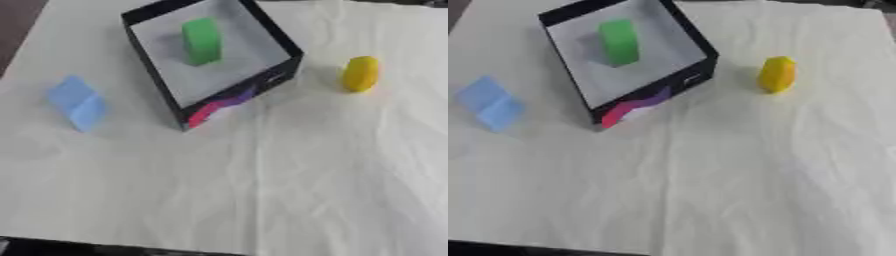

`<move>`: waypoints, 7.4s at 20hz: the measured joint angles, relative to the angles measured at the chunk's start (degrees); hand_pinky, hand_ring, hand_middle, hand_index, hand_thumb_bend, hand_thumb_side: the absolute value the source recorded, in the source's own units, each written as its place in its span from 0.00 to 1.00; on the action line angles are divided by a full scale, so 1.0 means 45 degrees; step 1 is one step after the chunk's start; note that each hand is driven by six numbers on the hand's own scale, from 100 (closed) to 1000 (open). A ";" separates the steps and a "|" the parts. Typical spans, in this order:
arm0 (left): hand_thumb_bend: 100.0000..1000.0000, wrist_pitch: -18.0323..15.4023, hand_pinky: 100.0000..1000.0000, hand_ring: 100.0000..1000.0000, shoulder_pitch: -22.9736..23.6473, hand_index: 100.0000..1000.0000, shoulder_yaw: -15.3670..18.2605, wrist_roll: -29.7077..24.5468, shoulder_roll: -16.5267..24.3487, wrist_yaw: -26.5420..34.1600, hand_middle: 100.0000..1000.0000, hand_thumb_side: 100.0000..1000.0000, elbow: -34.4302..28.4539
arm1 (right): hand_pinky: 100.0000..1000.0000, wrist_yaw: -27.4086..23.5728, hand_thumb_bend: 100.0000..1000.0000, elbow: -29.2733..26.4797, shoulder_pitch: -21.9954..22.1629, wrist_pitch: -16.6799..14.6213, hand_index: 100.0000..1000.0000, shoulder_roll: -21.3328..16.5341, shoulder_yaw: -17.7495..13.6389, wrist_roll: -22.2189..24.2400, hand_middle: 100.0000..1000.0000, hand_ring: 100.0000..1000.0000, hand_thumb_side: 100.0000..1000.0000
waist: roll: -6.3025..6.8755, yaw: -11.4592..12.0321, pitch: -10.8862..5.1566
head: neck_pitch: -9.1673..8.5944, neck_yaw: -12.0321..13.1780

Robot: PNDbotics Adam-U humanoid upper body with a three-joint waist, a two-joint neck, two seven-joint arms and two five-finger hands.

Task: Pick up objects on the table and place them in the box.

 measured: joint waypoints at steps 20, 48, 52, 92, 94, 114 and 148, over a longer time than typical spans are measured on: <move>0.79 -0.3354 0.85 0.84 -0.0543 0.85 -0.1613 0.0473 -0.0175 -0.3046 0.77 0.00 0.1323 | 0.96 0.0373 0.00 0.0000 0.0200 0.0234 0.84 0.0120 0.0120 -0.0090 0.77 0.82 0.28 | 0.0000 -0.0106 0.0003 | -0.0002 0.0447; 0.78 -0.4833 0.84 0.84 -0.2966 0.84 -0.2914 0.0986 -0.1894 -0.3245 0.78 0.00 0.2842 | 0.96 0.0678 0.00 0.0000 0.0253 0.0551 0.84 0.0337 0.0203 -0.0235 0.76 0.82 0.31 | 0.0160 -0.0256 0.0120 | -0.0121 0.0577; 0.77 -0.5216 0.84 0.84 -0.3241 0.84 -0.3126 0.0673 -0.2097 -0.3460 0.78 0.00 0.3164 | 0.96 0.0687 0.00 0.0000 0.0250 0.0605 0.83 0.0338 0.0205 -0.0247 0.76 0.81 0.31 | 0.0226 -0.0285 0.0157 | -0.0211 0.0639; 0.77 -0.6718 0.82 0.84 -0.3322 0.85 -0.3425 0.2161 -0.2694 -0.4861 0.79 0.00 0.4892 | 0.97 0.1025 0.00 0.0000 0.0215 0.0854 0.83 0.0536 0.0285 -0.0037 0.76 0.81 0.38 | 0.0279 -0.0405 0.0401 | -0.0317 0.0716; 0.77 -0.6719 0.83 0.84 -0.3329 0.84 -0.3438 0.2114 -0.2710 -0.4861 0.80 0.00 0.4984 | 0.97 0.1025 0.00 0.0000 0.0215 0.0856 0.83 0.0560 0.0285 -0.0035 0.76 0.81 0.38 | 0.0279 -0.0405 0.0401 | -0.0320 0.0716; 0.73 -0.6942 0.81 0.82 -0.3661 0.82 -0.3624 0.1764 -0.3547 -0.4872 0.77 0.00 0.6312 | 0.97 0.1115 0.00 0.0000 0.0202 0.0995 0.83 0.0684 0.0290 -0.0014 0.76 0.81 0.40 | 0.0279 -0.0497 0.0553 | -0.0442 0.0742; 0.55 -0.4327 0.71 0.64 -0.8875 0.55 -0.1409 0.2637 -0.6288 -0.4868 0.49 0.00 0.6174 | 0.97 0.0635 0.00 0.0000 -0.0527 0.0883 0.83 0.0298 0.0487 0.0253 0.76 0.81 0.36 | 0.0526 -0.0993 0.0541 | -0.0321 0.1247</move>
